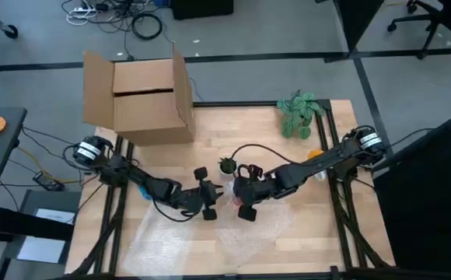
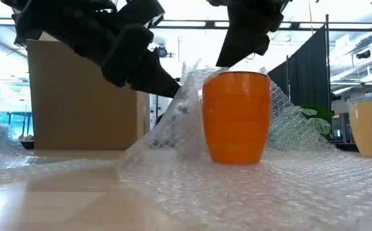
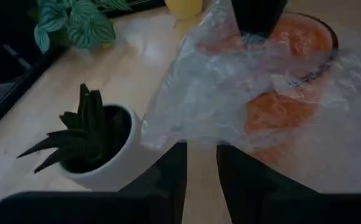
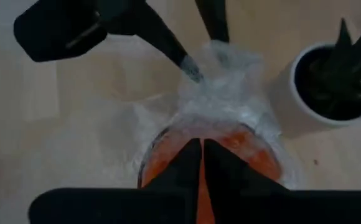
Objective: Wrap mug
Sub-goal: Wrap the orange mug with the transparent bubble wrap
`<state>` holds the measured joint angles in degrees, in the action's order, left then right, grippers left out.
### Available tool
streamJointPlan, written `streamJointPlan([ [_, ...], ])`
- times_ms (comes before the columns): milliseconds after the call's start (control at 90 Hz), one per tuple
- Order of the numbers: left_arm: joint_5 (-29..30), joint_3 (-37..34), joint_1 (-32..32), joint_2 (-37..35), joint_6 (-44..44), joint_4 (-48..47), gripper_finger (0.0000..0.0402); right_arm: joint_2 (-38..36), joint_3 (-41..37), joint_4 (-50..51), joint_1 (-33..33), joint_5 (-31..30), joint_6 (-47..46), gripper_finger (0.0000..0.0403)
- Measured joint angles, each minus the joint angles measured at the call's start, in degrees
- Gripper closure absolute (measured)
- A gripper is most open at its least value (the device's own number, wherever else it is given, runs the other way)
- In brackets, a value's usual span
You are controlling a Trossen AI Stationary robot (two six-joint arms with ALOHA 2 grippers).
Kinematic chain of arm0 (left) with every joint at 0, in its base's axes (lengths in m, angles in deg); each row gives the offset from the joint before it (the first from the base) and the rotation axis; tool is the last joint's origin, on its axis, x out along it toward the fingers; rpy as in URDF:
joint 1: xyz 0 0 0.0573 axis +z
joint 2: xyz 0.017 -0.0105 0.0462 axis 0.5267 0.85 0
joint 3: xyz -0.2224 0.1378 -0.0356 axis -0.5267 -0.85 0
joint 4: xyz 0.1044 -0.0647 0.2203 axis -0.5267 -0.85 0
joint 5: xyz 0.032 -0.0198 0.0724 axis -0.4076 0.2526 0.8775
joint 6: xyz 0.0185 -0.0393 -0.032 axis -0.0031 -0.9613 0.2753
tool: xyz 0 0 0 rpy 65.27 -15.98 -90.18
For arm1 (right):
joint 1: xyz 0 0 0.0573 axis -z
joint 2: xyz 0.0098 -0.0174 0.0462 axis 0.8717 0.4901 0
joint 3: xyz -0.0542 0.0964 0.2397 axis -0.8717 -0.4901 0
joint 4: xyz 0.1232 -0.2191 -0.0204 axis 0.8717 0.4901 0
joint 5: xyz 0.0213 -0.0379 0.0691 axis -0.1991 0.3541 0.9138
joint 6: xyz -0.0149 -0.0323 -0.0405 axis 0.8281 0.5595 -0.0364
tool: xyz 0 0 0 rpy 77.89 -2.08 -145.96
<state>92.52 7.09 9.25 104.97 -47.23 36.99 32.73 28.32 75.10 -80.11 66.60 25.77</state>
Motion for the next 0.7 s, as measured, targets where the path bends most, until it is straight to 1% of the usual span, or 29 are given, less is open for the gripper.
streamJointPlan([
  [167,0.00,0.00,-0.05,0.00,-0.04,0.63,0.0328,2.68,-0.10,0.09,0.21,0.01,-0.27,0.0403],
  [444,-0.17,-0.02,-0.07,0.00,3.18,6.20,0.0328,7.59,-0.15,0.05,0.50,0.54,-0.83,0.0403],
  [544,-0.68,-0.02,-0.07,-0.04,4.12,7.88,0.0328,7.85,-0.15,0.08,0.50,1.39,-0.81,0.0403],
  [700,-0.77,-0.02,-0.07,-0.15,4.37,7.15,0.0328,6.68,-0.15,0.46,0.50,2.02,-0.63,0.0403],
])
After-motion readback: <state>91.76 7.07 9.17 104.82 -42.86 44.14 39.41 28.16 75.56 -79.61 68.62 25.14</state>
